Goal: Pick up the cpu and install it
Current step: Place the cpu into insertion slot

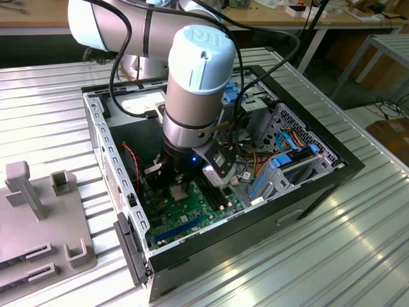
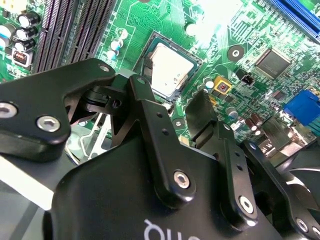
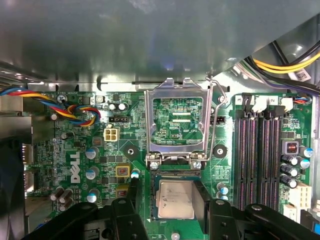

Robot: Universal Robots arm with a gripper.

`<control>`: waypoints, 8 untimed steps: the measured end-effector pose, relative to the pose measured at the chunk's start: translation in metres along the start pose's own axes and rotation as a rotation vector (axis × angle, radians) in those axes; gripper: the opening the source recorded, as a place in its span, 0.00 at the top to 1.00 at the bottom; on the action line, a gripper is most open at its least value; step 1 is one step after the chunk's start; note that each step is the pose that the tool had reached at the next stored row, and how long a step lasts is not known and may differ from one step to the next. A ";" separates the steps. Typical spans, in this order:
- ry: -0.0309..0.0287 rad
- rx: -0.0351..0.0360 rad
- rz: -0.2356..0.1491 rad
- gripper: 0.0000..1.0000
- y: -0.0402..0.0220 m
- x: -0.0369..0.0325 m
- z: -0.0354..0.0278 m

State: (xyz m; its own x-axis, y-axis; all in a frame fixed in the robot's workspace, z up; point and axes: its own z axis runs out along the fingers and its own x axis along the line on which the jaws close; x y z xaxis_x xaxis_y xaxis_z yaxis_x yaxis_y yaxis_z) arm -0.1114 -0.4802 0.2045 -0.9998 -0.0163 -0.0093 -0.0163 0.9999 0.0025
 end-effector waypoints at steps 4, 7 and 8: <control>0.0000 0.0000 0.000 0.46 0.0000 -0.0003 -0.0002; 0.0000 0.0000 0.000 0.46 0.0000 -0.0004 -0.0002; 0.0000 0.0000 0.000 0.46 0.0000 -0.0004 -0.0002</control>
State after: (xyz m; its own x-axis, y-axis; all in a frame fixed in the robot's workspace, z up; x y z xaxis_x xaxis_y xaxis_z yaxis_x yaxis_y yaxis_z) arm -0.1110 -0.4801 0.2046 -0.9998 -0.0163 -0.0093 -0.0163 0.9999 0.0025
